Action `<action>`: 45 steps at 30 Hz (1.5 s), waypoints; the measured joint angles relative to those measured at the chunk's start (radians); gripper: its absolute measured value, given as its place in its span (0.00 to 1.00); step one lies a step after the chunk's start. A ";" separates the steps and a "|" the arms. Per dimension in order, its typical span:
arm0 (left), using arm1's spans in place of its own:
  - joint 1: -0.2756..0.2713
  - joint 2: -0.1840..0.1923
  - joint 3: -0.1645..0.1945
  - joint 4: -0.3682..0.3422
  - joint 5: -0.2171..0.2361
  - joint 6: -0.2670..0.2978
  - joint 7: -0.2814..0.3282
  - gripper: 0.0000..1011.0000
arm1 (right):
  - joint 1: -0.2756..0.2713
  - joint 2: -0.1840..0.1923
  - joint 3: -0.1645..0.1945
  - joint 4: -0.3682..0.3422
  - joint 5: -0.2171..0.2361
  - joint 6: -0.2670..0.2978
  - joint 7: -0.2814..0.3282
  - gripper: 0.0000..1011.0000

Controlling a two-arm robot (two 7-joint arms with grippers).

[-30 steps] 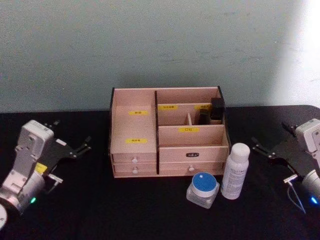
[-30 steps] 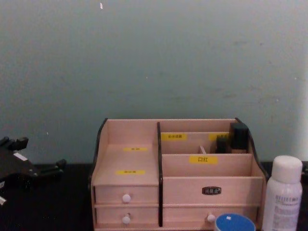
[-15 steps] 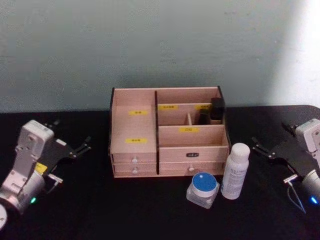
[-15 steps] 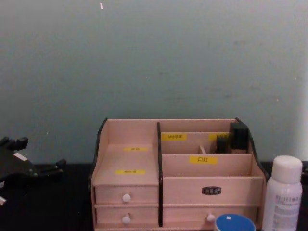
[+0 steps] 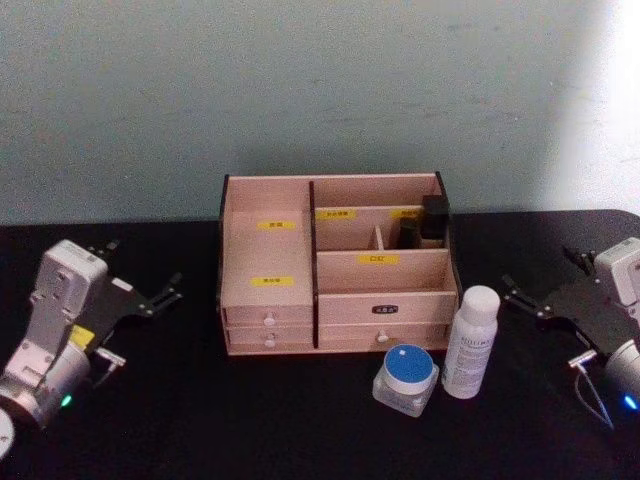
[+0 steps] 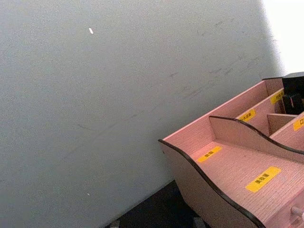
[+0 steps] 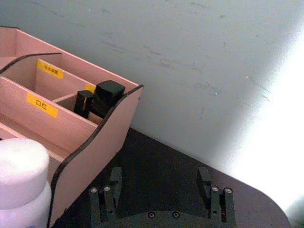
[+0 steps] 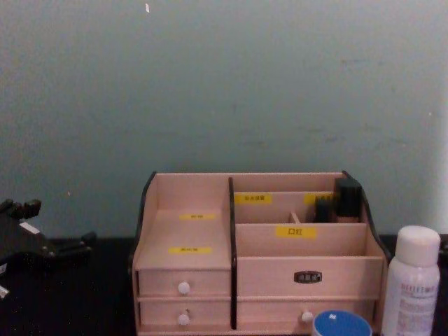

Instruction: Pick up the facial cleanser and watermelon frost from the table and place them into the tiered storage box.

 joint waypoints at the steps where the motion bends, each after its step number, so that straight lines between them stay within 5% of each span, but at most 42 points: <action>1: 0.000 0.000 0.000 0.000 0.000 0.000 0.000 0.99 | -0.003 0.000 0.003 -0.003 0.003 0.000 0.005 0.99; 18: 0.000 0.000 0.000 0.000 0.000 0.000 0.000 0.99 | -0.142 0.047 0.097 -0.151 0.105 0.077 0.088 0.99; 34: 0.000 0.000 0.000 0.000 0.000 0.000 0.000 0.99 | -0.296 0.139 0.186 -0.317 0.205 0.166 0.223 0.99; 45: 0.000 0.000 0.000 0.000 0.000 0.000 0.000 0.99 | -0.289 0.121 0.185 -0.318 0.261 0.184 0.352 0.99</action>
